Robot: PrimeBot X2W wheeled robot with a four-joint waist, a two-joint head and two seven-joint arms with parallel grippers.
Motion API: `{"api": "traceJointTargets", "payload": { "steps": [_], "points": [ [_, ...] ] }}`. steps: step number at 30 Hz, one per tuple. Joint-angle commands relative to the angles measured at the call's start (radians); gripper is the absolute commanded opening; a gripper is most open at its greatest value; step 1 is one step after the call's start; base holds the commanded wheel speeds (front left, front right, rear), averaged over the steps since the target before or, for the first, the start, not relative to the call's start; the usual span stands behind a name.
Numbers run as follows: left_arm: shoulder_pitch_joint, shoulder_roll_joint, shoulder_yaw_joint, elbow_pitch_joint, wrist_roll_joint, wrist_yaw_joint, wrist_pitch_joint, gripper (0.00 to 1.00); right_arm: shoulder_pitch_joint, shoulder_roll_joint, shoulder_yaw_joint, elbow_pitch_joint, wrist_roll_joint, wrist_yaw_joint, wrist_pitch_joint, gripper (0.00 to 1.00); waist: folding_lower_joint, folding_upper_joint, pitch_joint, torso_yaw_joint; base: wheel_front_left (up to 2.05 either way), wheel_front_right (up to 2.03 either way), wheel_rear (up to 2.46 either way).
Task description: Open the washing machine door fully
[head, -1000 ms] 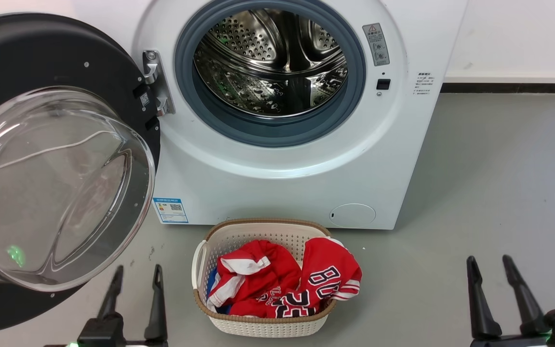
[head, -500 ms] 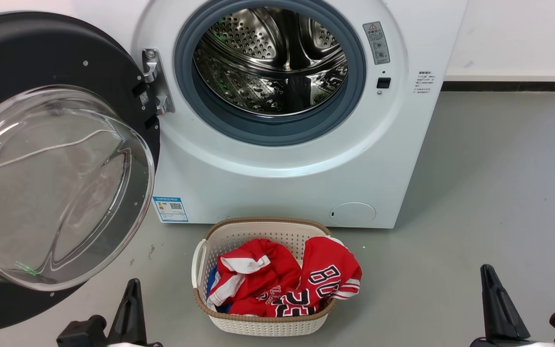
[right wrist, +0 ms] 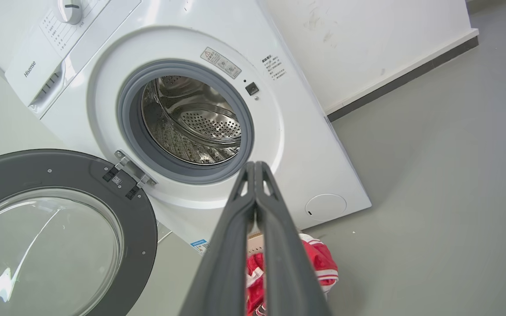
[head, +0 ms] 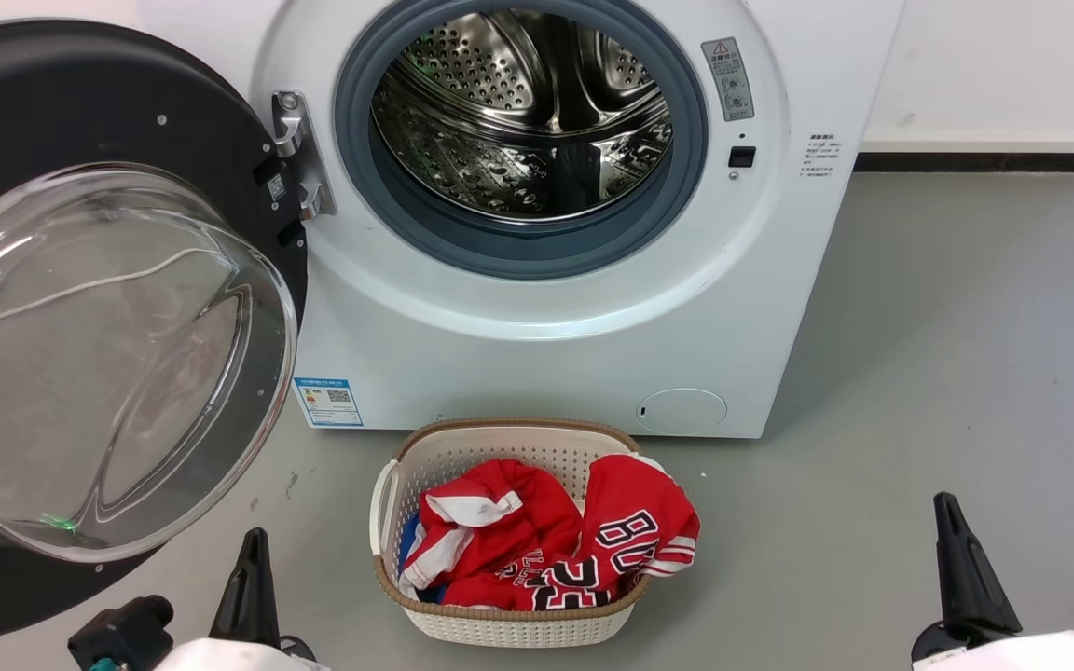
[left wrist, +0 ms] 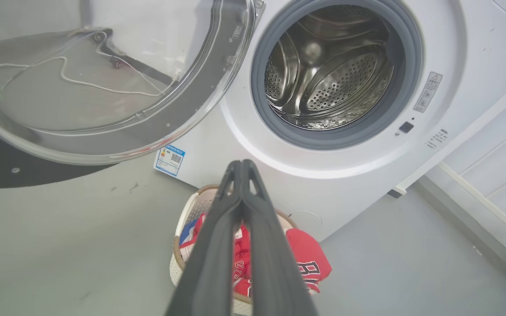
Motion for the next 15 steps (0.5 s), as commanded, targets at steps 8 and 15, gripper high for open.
{"api": "traceJointTargets", "payload": {
  "steps": [8, 15],
  "points": [
    [-0.053, 0.001, 0.013, 0.005, -0.154, -0.016, 0.035, 0.0, -0.052, -0.013, -0.002, 0.013, 0.145, 0.0, 0.032, 0.0, 0.0, 0.0, 0.003, -0.001, 0.0, 0.0, 0.0],
    [-0.07, 0.001, 0.019, 0.017, -0.259, -0.025, 0.06, 0.0, -0.073, -0.016, -0.004, 0.031, 0.242, 0.0, 0.055, 0.0, 0.0, 0.0, 0.006, -0.003, 0.0, 0.0, 0.0]
  ]
}}
